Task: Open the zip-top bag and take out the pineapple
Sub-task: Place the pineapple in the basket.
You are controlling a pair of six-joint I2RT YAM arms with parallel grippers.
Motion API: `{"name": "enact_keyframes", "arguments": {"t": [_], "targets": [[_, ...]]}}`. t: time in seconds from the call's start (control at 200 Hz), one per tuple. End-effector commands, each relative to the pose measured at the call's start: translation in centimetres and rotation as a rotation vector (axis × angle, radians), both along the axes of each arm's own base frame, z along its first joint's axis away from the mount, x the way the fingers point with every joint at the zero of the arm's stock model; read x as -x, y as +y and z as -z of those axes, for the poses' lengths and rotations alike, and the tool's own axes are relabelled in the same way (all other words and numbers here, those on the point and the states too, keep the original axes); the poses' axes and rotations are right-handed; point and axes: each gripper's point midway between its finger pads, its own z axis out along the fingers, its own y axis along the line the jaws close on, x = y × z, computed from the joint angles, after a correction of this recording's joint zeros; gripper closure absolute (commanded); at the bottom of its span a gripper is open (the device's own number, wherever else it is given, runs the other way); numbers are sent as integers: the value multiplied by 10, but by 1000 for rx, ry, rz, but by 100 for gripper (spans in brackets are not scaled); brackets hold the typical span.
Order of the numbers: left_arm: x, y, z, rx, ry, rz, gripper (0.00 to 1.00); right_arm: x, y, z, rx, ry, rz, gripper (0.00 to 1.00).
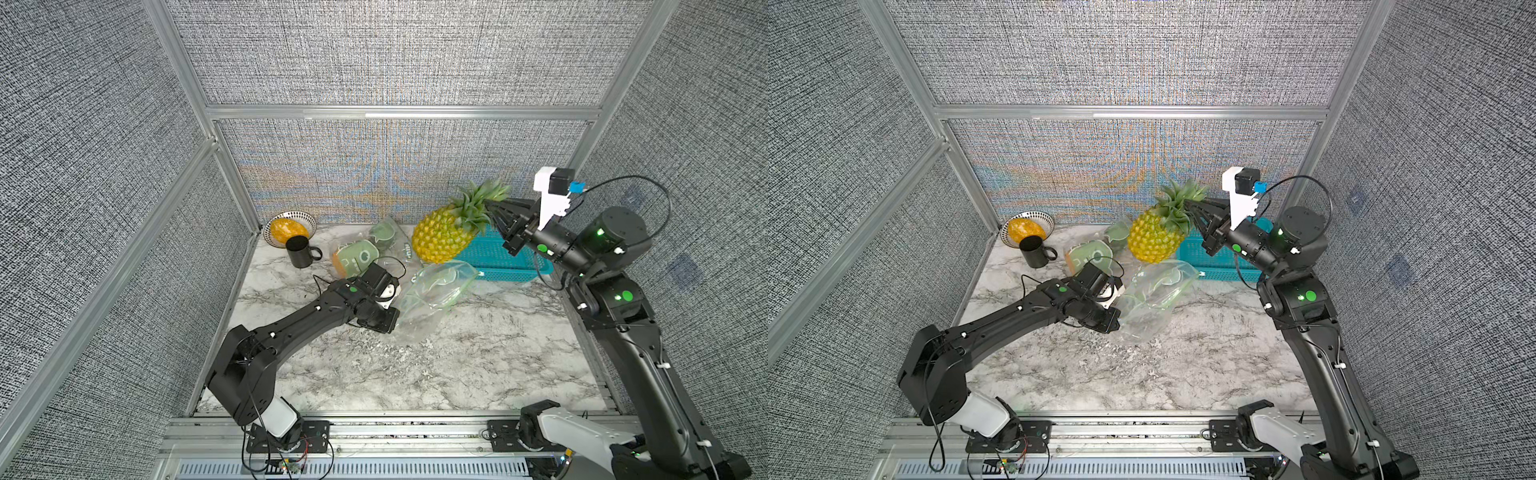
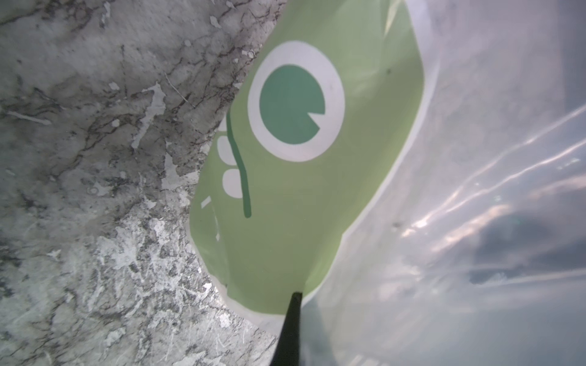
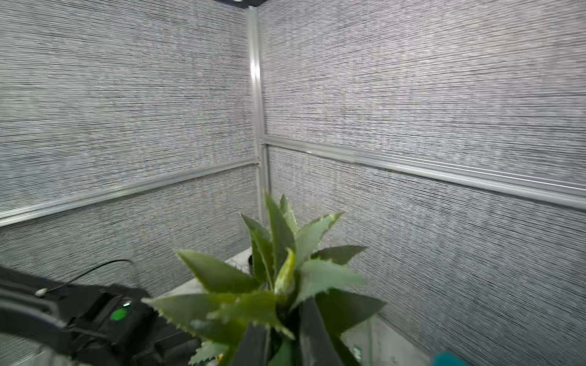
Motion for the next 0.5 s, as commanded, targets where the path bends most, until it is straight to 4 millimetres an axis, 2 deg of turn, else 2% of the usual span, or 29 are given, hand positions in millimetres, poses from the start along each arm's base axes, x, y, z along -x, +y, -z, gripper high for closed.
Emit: {"name": "enact_keyframes", "arguments": {"t": [0.0,0.175,0.355,0.496], "targets": [[5,7,3,-20,4,2,100,-27,-44,-15,-19,-79,312,100],[7,13,-2,-17,-19,-11,100,-63,-72,15,53,-17,499,100],[8,20,-4,-28,-45,-23,100,-95,-98,47,108,53,599,100],[10,23,-1,-37,-46,-22,100,-115,-115,73,123,113,609,100]]}}
